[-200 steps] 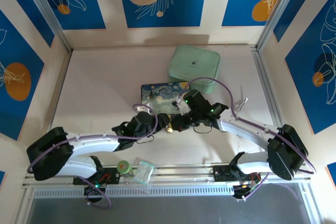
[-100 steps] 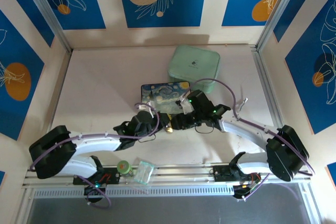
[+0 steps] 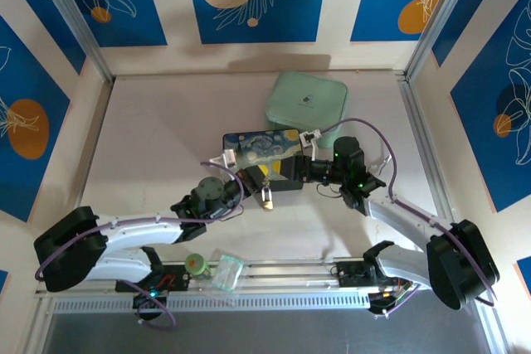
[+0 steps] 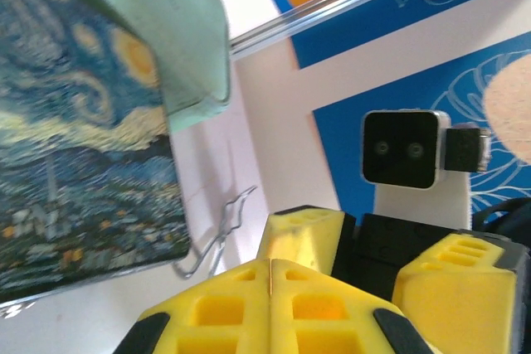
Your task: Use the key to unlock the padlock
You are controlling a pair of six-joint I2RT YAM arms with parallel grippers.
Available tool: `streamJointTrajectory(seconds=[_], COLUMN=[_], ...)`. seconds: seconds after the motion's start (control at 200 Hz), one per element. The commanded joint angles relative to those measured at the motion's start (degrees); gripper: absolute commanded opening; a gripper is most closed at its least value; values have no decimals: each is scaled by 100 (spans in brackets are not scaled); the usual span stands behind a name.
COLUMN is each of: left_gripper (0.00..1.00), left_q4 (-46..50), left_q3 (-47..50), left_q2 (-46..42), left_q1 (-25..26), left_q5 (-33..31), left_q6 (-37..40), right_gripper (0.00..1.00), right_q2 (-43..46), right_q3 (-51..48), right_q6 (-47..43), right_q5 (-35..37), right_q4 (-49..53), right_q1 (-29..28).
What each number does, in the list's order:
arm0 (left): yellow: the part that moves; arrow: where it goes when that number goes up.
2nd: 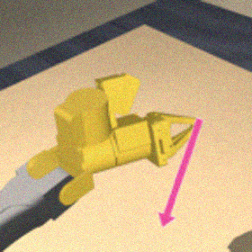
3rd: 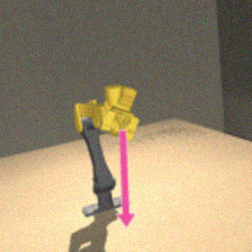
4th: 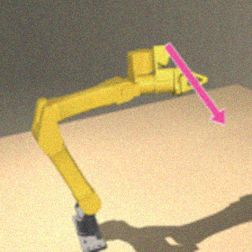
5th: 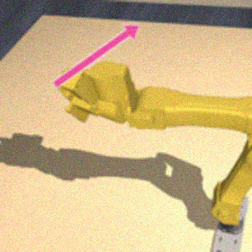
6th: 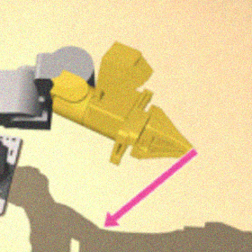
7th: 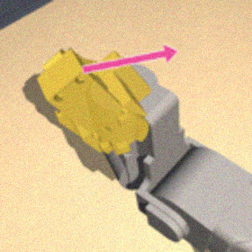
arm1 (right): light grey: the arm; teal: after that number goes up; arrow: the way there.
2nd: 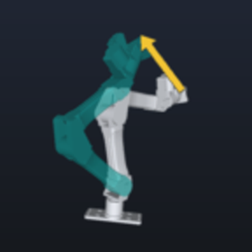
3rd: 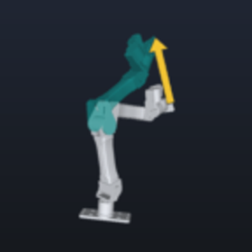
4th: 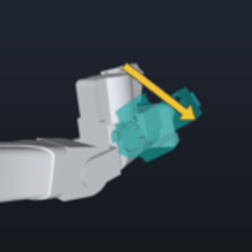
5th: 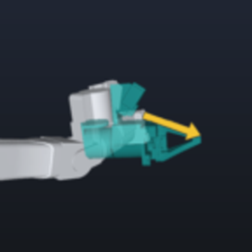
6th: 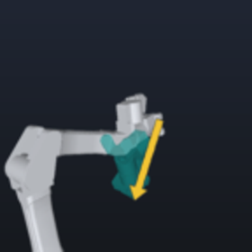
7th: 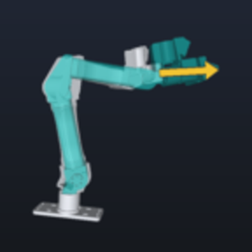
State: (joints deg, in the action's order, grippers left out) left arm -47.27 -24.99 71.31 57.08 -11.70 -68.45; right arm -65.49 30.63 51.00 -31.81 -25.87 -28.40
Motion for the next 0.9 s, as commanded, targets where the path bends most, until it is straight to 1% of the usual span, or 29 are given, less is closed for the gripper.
streamJointTrajectory(seconds=[0.0, 0.18, 0.375, 0.58, 0.85, 0.865, 0.895], left_gripper=[0, 0, 0, 0, 0, 0, 0], left_q4=[-797, -1050, -1156, -1266, -1262, -1260, -1217], left_q3=[-4, 17, 129, 232, 145, 136, 112], left_q2=[103, 231, 250, 176, 232, 234, 236], left_q1=[-4, 5, 5, 5, 5, 5, 5], left_q5=[-42, -98, -258, -437, -287, -270, -239], left_q6=[195, 69, -54, -116, -116, -112, -108], right_gripper=[47, 41, 38, 36, 34, 32, 31], right_q2=[-135, -290, -410, -491, -646, -667, -703], right_q3=[88, 40, 7, -149, -25, -22, -12], right_q6=[195, 210, 158, 393, 395, 387, 384], right_q5=[-499, -716, -799, -798, -827, -827, -839], right_q4=[-691, -996, -911, -1139, -1280, -1287, -1312], right_q1=[-59, -147, -157, -130, -218, -225, -234])
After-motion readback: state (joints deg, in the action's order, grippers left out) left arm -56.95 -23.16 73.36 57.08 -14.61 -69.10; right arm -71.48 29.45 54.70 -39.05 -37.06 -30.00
